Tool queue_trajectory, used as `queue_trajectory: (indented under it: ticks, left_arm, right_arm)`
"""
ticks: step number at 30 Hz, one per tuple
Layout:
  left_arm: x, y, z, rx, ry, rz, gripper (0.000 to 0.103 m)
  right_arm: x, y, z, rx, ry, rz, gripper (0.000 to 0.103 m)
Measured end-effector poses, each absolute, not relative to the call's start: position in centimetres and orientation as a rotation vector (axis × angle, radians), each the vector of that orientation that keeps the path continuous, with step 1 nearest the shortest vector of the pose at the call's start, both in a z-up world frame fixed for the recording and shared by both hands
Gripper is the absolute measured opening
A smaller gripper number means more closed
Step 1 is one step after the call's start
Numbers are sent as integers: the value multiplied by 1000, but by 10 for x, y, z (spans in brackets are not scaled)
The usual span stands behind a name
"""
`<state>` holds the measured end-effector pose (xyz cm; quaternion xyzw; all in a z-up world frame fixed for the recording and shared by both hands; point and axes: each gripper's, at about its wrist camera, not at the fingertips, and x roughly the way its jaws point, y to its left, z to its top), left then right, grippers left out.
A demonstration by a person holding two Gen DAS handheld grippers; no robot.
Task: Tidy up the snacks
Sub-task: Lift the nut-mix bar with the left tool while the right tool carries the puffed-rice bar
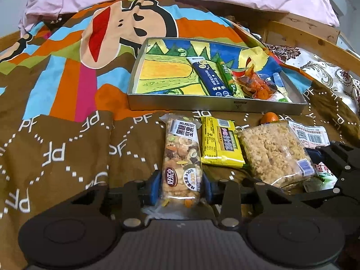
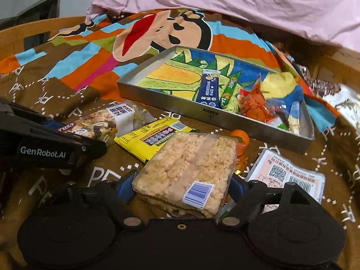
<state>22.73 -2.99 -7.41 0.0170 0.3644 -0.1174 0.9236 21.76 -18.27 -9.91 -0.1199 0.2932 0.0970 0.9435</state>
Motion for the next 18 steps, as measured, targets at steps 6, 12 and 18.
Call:
queue_trajectory:
  ticks: [6,12,18]
  left_arm:
    - [206,-34,-64,25,745,-191,41]
    - [176,-39,-61,23,757,-152,40]
    - [153,-38,-49,-26,733,-130,40]
  right_arm:
    - [186,-175,-89,-412,508,203,78]
    - [158,-179,-83,-481,478,217,78]
    - [133,-185,-68,-511,399,213,78]
